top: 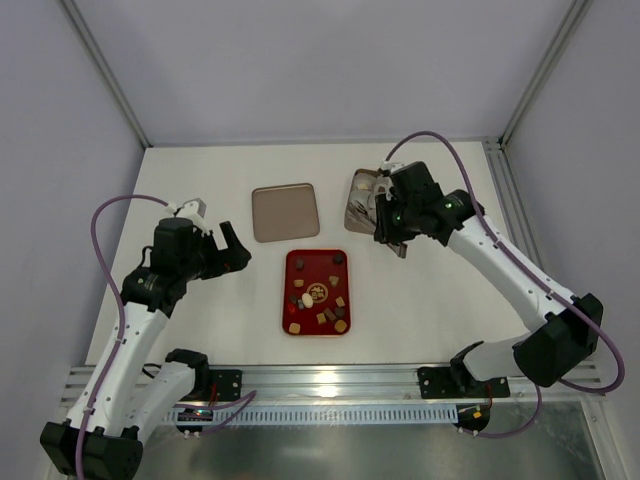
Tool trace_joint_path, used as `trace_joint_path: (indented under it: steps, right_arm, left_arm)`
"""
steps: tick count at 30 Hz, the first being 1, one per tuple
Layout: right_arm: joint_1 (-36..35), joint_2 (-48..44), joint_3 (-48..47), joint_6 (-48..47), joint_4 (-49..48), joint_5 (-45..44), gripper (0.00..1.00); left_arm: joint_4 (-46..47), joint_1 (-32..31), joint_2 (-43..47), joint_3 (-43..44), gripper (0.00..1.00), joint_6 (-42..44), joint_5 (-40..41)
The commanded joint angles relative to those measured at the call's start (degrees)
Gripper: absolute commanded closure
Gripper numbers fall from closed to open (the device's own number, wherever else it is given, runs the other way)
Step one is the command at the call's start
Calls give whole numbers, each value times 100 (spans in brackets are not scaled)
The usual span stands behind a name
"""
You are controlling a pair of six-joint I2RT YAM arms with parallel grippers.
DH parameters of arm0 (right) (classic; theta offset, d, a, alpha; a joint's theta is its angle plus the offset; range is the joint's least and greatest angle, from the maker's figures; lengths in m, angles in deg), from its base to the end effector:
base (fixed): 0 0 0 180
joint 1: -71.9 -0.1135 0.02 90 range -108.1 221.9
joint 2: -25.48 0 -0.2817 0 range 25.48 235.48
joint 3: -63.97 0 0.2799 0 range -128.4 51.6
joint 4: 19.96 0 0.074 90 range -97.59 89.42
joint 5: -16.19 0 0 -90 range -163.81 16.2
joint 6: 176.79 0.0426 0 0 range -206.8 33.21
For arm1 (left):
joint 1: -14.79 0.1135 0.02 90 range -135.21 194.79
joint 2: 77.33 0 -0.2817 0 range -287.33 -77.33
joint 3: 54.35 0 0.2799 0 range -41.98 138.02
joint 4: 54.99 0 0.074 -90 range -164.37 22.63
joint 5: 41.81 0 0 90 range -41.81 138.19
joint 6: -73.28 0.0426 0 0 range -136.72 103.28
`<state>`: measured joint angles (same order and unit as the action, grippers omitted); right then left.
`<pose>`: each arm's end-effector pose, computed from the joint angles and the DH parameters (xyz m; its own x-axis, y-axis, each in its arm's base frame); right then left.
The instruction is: Pack the chocolate
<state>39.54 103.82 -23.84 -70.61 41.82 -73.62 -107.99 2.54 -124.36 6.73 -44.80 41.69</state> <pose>0.2622 0.1663 0.3432 -0.7916 -0.1717 -0.5864 -0.3294 0.9282 0.1729 0.1846 -0.0450 0.3144 -0.6817 -0.3306 -0.6527 -0.0273 0.9030 -0.4289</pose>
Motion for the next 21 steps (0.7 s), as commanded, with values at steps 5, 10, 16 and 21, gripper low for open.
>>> trace_joint_path:
  steps: [5, 10, 16, 21]
  right_arm:
    - [888, 162, -629, -300, -142, 8, 67]
    - [1424, 514, -814, -274, -379, -238, 67]
    - [1733, 1103, -1113, -195, -537, -484, 67]
    - [1900, 1420, -1192, -124, -652, -625, 67]
  left_arm:
    - [81, -5, 53, 7, 0, 4, 17]
    - [89, -5, 18, 7, 0, 4, -18]
    - [89, -5, 9, 7, 0, 13, -9]
    - [98, -5, 9, 7, 0, 13, 0]
